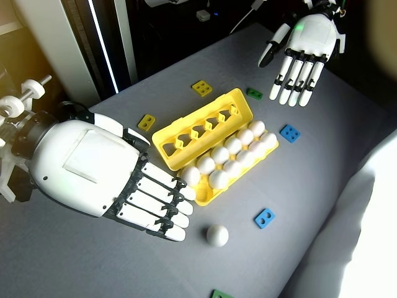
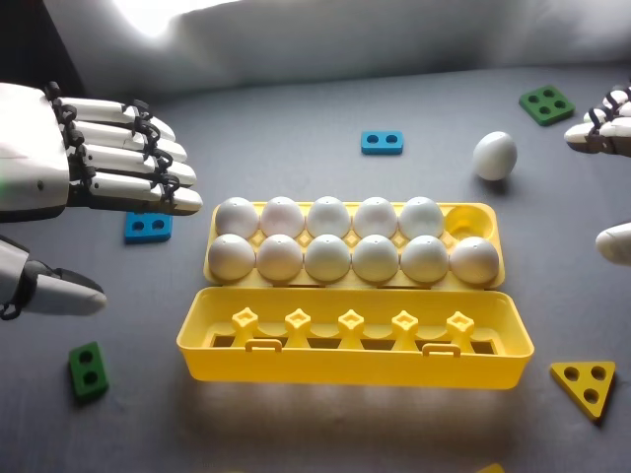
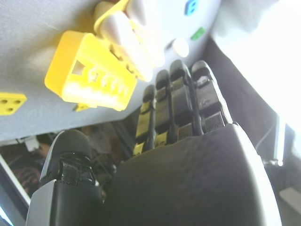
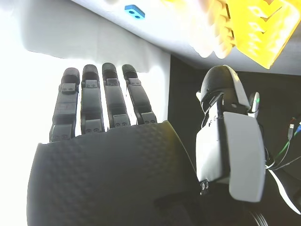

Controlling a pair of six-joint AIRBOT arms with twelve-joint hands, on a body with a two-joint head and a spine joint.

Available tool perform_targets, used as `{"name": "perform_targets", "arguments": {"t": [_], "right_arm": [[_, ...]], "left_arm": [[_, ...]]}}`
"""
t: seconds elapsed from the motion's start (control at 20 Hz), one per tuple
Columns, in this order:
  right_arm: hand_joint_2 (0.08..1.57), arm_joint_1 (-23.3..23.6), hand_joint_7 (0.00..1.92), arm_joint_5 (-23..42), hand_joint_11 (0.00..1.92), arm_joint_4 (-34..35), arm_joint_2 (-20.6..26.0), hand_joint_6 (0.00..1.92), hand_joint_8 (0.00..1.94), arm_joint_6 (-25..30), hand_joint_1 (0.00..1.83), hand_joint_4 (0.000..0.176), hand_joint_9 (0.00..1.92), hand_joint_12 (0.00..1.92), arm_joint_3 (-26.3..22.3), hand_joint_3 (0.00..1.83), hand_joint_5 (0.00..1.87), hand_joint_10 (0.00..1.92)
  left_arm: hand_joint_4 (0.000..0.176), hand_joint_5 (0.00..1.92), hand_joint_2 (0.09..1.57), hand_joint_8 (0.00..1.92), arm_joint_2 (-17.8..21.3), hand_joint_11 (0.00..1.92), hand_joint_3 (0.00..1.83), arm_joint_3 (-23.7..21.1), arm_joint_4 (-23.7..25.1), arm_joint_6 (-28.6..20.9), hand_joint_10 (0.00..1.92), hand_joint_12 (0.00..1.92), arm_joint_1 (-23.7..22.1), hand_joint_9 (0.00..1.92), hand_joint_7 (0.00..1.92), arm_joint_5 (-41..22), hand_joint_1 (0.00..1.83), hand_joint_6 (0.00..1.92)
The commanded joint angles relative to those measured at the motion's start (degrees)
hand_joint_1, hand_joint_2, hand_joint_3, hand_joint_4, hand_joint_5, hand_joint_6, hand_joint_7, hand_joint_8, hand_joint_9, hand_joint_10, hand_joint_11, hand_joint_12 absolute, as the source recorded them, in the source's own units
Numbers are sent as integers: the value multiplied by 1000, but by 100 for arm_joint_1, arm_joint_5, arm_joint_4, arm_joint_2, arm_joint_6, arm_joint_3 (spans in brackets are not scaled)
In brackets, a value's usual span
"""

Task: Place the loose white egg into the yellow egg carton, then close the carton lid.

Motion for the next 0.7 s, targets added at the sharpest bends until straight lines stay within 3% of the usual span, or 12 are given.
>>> {"name": "perform_targets", "arguments": {"t": [0.0, 0.35, 0.65], "right_arm": [[1104, 21, 158, 605, 0, 12, 90, 3, 3, 1, 0, 0, 130, 335, 17, 11, 183, 7], [1123, 91, 164, 512, 0, 13, 90, 3, 2, 0, 0, 0, 129, 335, 20, 2, 183, 3], [1104, 368, 136, 561, 0, 12, 0, 0, 0, -247, 0, 0, 98, 259, 159, 0, 172, 0]], "left_arm": [[0, 185, 1225, 3, 128, 0, 35, 23, -418, -31, 5, 232, -32, 138, 169, -278, 0, 5], [0, 216, 1227, 4, 200, 0, 4, 17, -385, -137, 4, 308, -25, 142, 192, -298, 0, 5], [0, 222, 1230, 5, 214, 0, 2, 52, 93, -745, 5, 352, -42, 161, 199, -296, 0, 2]]}}
